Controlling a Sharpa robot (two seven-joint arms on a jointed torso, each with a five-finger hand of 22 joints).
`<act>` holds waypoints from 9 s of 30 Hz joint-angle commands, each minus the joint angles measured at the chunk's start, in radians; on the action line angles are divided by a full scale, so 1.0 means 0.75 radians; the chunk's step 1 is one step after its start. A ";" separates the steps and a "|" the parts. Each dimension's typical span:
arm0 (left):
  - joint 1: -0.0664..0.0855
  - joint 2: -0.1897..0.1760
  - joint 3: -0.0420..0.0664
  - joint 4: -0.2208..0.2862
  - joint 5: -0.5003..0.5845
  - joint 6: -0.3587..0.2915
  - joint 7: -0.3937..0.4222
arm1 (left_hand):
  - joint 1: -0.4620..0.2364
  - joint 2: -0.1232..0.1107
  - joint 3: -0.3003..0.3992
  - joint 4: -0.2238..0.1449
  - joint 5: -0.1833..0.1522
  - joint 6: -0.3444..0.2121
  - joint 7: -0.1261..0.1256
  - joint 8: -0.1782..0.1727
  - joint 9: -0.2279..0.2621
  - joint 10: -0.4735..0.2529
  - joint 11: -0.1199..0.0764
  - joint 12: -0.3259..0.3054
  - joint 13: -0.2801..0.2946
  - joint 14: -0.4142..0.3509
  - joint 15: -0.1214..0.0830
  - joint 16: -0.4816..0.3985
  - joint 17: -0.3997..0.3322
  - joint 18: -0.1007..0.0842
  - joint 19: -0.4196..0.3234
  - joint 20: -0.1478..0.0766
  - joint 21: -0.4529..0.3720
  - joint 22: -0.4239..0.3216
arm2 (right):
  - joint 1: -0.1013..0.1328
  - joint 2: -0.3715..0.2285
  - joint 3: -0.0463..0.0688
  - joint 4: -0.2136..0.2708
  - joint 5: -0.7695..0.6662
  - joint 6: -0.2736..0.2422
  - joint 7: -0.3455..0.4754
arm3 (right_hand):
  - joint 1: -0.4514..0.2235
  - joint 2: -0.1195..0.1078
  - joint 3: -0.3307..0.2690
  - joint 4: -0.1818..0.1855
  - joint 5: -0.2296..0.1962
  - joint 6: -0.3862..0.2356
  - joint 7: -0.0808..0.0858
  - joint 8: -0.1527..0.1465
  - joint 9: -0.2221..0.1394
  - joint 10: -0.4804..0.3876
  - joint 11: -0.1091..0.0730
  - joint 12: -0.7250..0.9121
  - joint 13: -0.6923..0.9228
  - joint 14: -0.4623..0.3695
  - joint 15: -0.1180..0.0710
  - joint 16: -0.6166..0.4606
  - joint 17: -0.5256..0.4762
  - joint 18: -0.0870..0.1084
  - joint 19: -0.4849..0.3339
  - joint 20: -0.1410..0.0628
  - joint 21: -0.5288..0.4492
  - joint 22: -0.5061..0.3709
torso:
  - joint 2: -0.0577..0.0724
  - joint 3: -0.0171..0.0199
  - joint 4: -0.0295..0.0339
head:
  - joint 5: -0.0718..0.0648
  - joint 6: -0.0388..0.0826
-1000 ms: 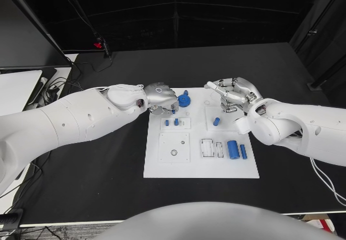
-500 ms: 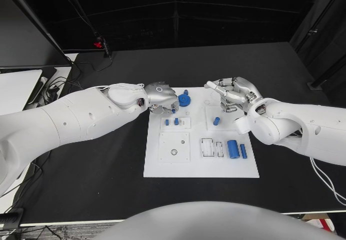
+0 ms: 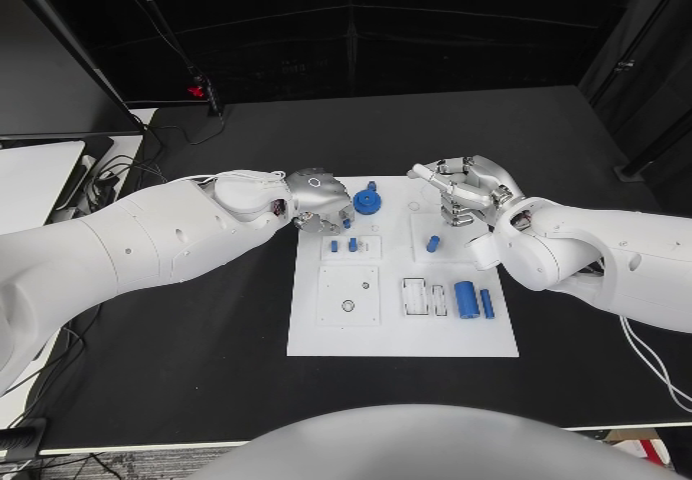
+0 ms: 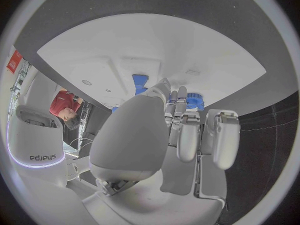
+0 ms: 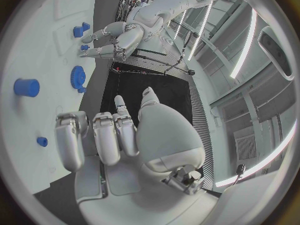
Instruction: Assemble the parts on the task board
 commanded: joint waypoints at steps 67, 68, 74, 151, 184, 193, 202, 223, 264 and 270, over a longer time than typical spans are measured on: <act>-0.015 -0.429 0.000 0.554 2.065 -0.388 0.573 | -0.508 0.053 -0.512 0.010 0.072 -0.478 0.208 0.258 0.003 -0.524 0.207 0.199 0.013 -1.368 0.297 -1.524 -1.426 0.146 -1.299 0.226 -2.007 -0.833 | 0.120 -0.051 0.001 -0.155 -1.614 0.271 -0.421 | 0.457 -0.112 0.008 0.002 -0.243 0.242 -0.066 -0.096 -0.007 -0.734 -0.022 -1.648 -1.567 0.138 -0.040 0.003 0.350 0.008 0.103 -0.048 -0.050 0.323 | -0.006 0.0001 0.0262 | -0.144 0.072; -0.016 -0.431 0.000 0.560 2.071 -0.387 0.577 | -0.525 0.055 -0.513 0.009 0.061 -0.485 0.209 0.266 0.004 -0.531 0.208 0.206 0.014 -1.377 0.298 -1.518 -1.428 0.145 -1.303 0.226 -2.007 -0.842 | 0.115 -0.050 0.001 -0.153 -1.638 0.279 -0.431 | 0.456 -0.113 0.007 0.003 -0.243 0.244 -0.067 -0.098 -0.007 -0.732 -0.022 -1.651 -1.570 0.138 -0.040 0.002 0.349 0.008 0.103 -0.049 -0.050 0.323 | -0.006 0.0003 0.0264 | -0.147 0.073; -0.018 -0.439 0.000 0.578 2.087 -0.400 0.596 | -0.540 0.061 -0.499 0.008 0.045 -0.529 0.212 0.331 0.014 -0.576 0.213 0.261 0.019 -1.408 0.301 -1.462 -1.440 0.143 -1.295 0.226 -2.004 -0.879 | 0.079 -0.049 0.001 -0.143 -1.719 0.302 -0.478 | 0.428 -0.131 -0.003 0.004 -0.243 0.225 -0.065 -0.129 -0.011 -0.735 -0.014 -1.676 -1.593 0.136 -0.036 -0.002 0.340 0.006 0.107 -0.048 -0.046 0.326 | -0.005 -0.0002 0.0261 | -0.155 0.082; -0.025 -0.438 0.000 0.553 2.092 -0.407 0.538 | -0.454 0.185 -0.490 0.000 0.126 -0.613 0.207 0.552 0.019 -0.634 0.207 0.475 0.012 -1.437 0.292 -1.275 -1.529 0.158 -1.206 0.224 -1.989 -0.968 | 0.049 -0.057 0.002 -0.072 -2.008 0.236 -0.752 | 0.433 -0.170 0.098 0.005 -0.242 0.314 -0.092 -0.207 -0.010 -0.598 -0.040 -1.753 -1.660 0.134 -0.056 -0.006 0.331 0.007 0.108 -0.072 -0.048 0.325 | -0.007 0.0045 0.0259 | -0.164 0.070; -0.026 -0.438 0.000 0.549 2.092 -0.403 0.530 | -0.440 0.204 -0.502 0.000 0.146 -0.616 0.206 0.573 0.015 -0.633 0.204 0.501 0.010 -1.433 0.290 -1.252 -1.544 0.159 -1.199 0.224 -1.988 -0.978 | 0.049 -0.037 0.002 -0.075 -2.027 0.334 -0.845 | 0.461 -0.143 0.112 0.006 -0.242 0.445 -0.099 -0.198 0.000 -0.415 -0.091 -1.820 -1.663 0.135 -0.100 -0.005 0.334 0.009 0.104 -0.111 -0.055 0.322 | -0.007 0.0046 0.0265 | -0.196 0.053; -0.026 -0.437 0.000 0.548 2.093 -0.404 0.528 | -0.440 0.204 -0.502 0.000 0.146 -0.616 0.206 0.573 0.015 -0.633 0.204 0.501 0.010 -1.433 0.290 -1.252 -1.544 0.159 -1.199 0.224 -1.988 -0.978 | 0.049 -0.031 0.002 -0.080 -2.027 0.349 -0.854 | 0.488 -0.144 0.111 0.003 -0.242 0.440 -0.097 -0.218 -0.006 -0.378 -0.095 -1.849 -1.663 0.135 -0.103 -0.005 0.334 0.008 0.105 -0.117 -0.053 0.322 | -0.008 0.0048 0.0264 | -0.197 0.051; -0.026 -0.439 0.000 0.549 2.093 -0.405 0.526 | -0.439 0.207 -0.505 0.000 0.149 -0.617 0.205 0.576 0.014 -0.633 0.204 0.505 0.010 -1.433 0.289 -1.248 -1.547 0.160 -1.198 0.224 -1.988 -0.980 | 0.048 -0.028 0.002 -0.078 -2.028 0.355 -0.846 | 0.598 -0.123 0.158 -0.012 -0.242 0.500 -0.101 -0.203 0.003 -0.325 -0.106 -1.874 -1.663 0.138 -0.112 0.002 0.349 -0.004 0.132 -0.125 -0.015 0.342 | -0.007 0.0042 0.0263 | -0.194 0.049; -0.026 -0.440 0.000 0.546 2.093 -0.405 0.521 | -0.435 0.212 -0.508 0.000 0.153 -0.618 0.205 0.581 0.013 -0.634 0.204 0.511 0.009 -1.432 0.289 -1.243 -1.551 0.160 -1.196 0.224 -1.988 -0.982 | 0.048 -0.043 0.002 -0.061 -2.028 0.234 -0.822 | 0.633 -0.122 0.181 0.003 -0.242 0.535 -0.095 -0.205 0.002 -0.295 -0.100 -1.915 -1.664 0.138 -0.109 0.003 0.351 -0.008 0.143 -0.124 0.000 0.349 | -0.008 0.0049 0.0254 | -0.186 0.051; -0.029 -0.428 -0.001 0.530 2.093 -0.401 0.520 | -0.425 0.221 -0.518 -0.001 0.173 -0.622 0.205 0.591 0.009 -0.638 0.203 0.523 0.007 -1.435 0.288 -1.232 -1.563 0.161 -1.193 0.224 -1.988 -0.989 | 0.054 -0.086 0.008 0.136 -1.894 -0.065 -0.642 | 0.642 -0.117 0.197 0.001 -0.242 0.550 -0.085 -0.211 0.001 -0.284 -0.092 -1.947 -1.664 0.139 -0.104 0.003 0.351 -0.009 0.145 -0.117 0.004 0.351 | -0.008 0.0049 0.0291 | -0.135 0.041; -0.030 -0.426 -0.001 0.528 2.093 -0.402 0.520 | -0.425 0.221 -0.518 -0.001 0.173 -0.622 0.205 0.591 0.009 -0.638 0.203 0.523 0.007 -1.435 0.288 -1.232 -1.563 0.161 -1.193 0.224 -1.988 -0.989 | 0.054 -0.027 0.008 0.156 -1.873 -0.030 -0.636 | 0.646 -0.115 0.201 0.000 -0.242 0.552 -0.084 -0.213 0.001 -0.282 -0.091 -1.952 -1.664 0.139 -0.103 0.003 0.351 -0.009 0.145 -0.117 0.004 0.351 | -0.008 0.0047 0.0284 | -0.096 0.031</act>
